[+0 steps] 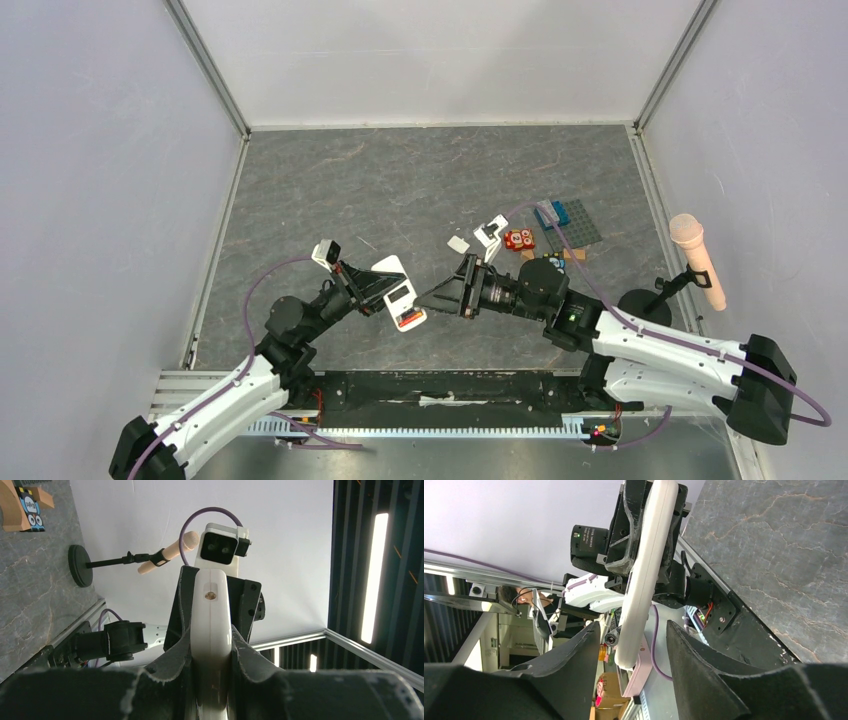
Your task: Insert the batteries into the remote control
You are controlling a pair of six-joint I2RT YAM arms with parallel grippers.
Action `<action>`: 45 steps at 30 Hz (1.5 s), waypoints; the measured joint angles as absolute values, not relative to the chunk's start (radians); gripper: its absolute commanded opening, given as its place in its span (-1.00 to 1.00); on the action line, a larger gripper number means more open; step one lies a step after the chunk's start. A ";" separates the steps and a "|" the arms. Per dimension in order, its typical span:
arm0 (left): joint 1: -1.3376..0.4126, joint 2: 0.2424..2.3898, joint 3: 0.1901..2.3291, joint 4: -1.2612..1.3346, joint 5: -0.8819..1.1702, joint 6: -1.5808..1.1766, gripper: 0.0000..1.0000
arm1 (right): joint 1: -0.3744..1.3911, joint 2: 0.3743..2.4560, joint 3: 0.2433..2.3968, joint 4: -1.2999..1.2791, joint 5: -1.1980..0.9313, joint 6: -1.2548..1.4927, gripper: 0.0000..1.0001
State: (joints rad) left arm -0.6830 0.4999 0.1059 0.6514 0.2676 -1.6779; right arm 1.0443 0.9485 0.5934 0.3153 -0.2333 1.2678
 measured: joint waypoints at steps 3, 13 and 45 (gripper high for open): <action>-0.683 0.498 0.106 0.651 0.264 -1.679 -0.96 | 1.044 0.954 0.589 0.323 -0.240 1.272 0.03; -0.683 0.497 0.106 0.646 0.263 -1.680 -0.96 | 1.044 0.976 0.588 0.348 -0.262 1.274 -0.12; -0.682 0.538 0.106 0.639 0.252 -1.680 -0.96 | 1.045 1.017 0.585 0.353 -0.266 1.200 -0.49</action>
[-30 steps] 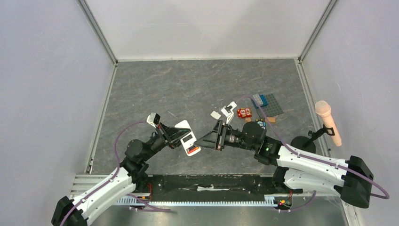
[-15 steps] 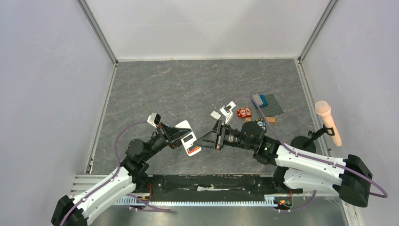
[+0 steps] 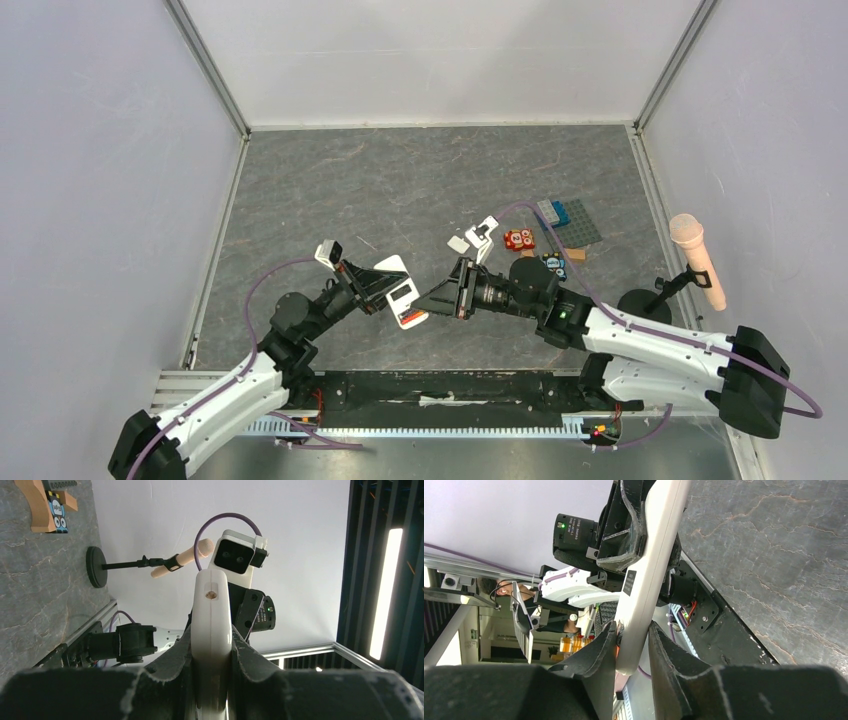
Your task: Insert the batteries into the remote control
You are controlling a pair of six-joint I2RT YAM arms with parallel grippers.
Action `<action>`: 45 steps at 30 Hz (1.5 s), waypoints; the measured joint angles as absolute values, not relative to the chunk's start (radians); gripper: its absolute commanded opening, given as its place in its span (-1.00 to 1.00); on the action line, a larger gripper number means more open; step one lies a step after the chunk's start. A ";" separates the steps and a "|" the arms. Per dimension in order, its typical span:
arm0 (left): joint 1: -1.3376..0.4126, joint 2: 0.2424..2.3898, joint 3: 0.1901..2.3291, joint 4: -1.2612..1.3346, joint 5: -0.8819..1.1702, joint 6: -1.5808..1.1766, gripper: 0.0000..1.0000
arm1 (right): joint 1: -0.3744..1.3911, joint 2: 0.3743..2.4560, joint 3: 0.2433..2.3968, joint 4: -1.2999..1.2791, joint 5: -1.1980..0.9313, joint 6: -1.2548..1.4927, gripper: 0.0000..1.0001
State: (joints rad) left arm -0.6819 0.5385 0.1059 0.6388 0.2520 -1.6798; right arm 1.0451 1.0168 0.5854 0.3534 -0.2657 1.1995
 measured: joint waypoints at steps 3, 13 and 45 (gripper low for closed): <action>-0.680 0.545 0.106 0.638 0.251 -1.680 -0.96 | 1.045 1.022 0.588 0.344 -0.264 1.196 -0.67; -0.680 0.533 0.106 0.617 0.238 -1.670 -0.96 | 1.050 1.022 0.637 0.239 -0.226 1.161 -0.03; -0.681 0.485 0.105 0.458 0.207 -1.580 -0.96 | 1.057 1.036 0.676 0.085 -0.130 1.010 -0.35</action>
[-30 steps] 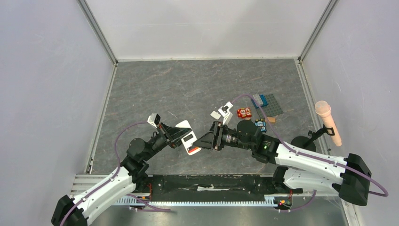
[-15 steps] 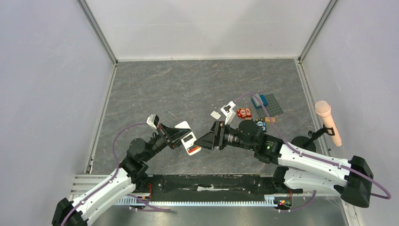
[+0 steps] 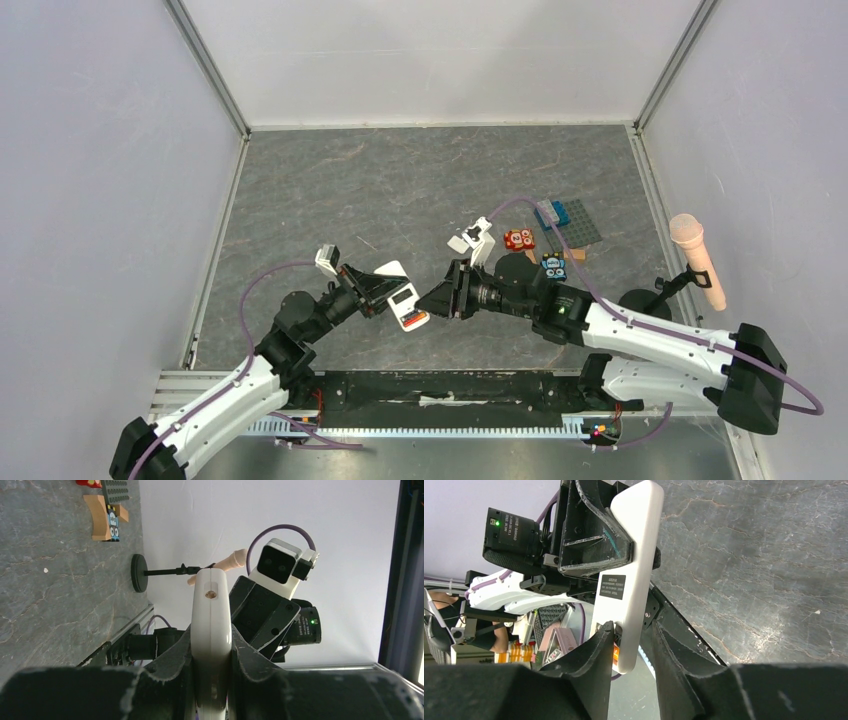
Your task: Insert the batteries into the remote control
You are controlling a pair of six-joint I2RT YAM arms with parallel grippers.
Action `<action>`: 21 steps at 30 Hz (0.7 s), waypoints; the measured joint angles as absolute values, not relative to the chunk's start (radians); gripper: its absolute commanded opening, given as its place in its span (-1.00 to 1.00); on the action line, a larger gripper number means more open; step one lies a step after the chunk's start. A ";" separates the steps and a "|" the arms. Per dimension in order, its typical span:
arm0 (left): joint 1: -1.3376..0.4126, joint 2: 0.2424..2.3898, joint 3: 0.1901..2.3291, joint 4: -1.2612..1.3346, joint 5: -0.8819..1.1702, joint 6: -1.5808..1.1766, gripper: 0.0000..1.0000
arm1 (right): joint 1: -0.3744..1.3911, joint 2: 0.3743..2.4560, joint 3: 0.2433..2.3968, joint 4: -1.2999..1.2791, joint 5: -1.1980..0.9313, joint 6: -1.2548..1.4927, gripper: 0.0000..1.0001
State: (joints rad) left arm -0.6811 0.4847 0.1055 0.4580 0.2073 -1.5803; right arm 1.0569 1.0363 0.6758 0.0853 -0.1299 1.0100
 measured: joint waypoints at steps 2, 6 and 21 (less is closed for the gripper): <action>-0.681 0.486 0.105 0.449 0.207 -1.580 -0.96 | 1.059 1.039 0.676 0.085 -0.130 1.008 -0.38; -0.681 0.486 0.105 0.448 0.203 -1.578 -0.96 | 1.060 1.039 0.676 0.088 -0.129 1.007 -0.09; -0.681 0.486 0.105 0.451 0.192 -1.578 -0.96 | 1.060 1.039 0.676 0.081 -0.137 0.998 -0.02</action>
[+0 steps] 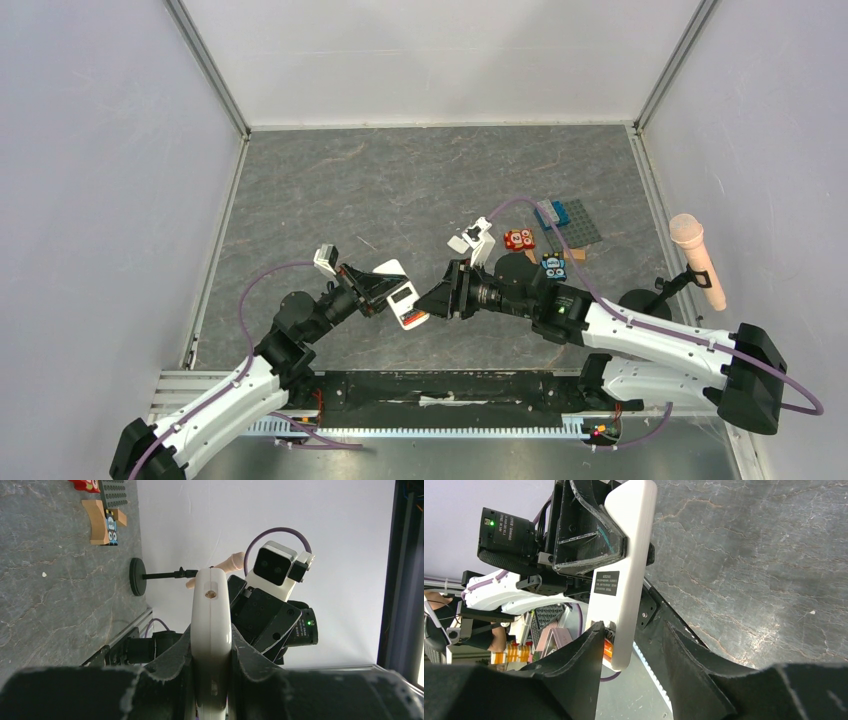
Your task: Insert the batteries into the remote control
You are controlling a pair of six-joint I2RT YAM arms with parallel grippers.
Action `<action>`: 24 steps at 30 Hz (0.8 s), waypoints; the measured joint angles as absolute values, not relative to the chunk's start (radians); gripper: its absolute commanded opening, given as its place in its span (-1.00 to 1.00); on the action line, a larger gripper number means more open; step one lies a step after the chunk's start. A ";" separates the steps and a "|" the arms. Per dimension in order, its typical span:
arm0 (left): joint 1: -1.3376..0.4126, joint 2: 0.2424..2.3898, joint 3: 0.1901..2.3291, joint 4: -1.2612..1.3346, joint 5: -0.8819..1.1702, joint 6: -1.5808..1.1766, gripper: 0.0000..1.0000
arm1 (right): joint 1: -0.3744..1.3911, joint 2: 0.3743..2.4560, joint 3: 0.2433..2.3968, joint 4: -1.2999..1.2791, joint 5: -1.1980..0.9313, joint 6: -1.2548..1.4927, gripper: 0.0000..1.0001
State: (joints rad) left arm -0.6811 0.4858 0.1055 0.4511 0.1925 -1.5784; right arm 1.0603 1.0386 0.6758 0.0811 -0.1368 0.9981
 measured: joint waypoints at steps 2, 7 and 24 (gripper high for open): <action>-0.681 0.486 0.105 0.451 0.192 -1.578 -0.96 | 1.060 1.039 0.675 0.082 -0.140 0.999 -0.02; -0.681 0.485 0.105 0.451 0.191 -1.578 -0.96 | 1.060 1.039 0.674 0.093 -0.160 0.999 -0.04; -0.681 0.483 0.105 0.451 0.185 -1.578 -0.96 | 1.060 1.043 0.661 0.119 -0.186 1.025 -0.79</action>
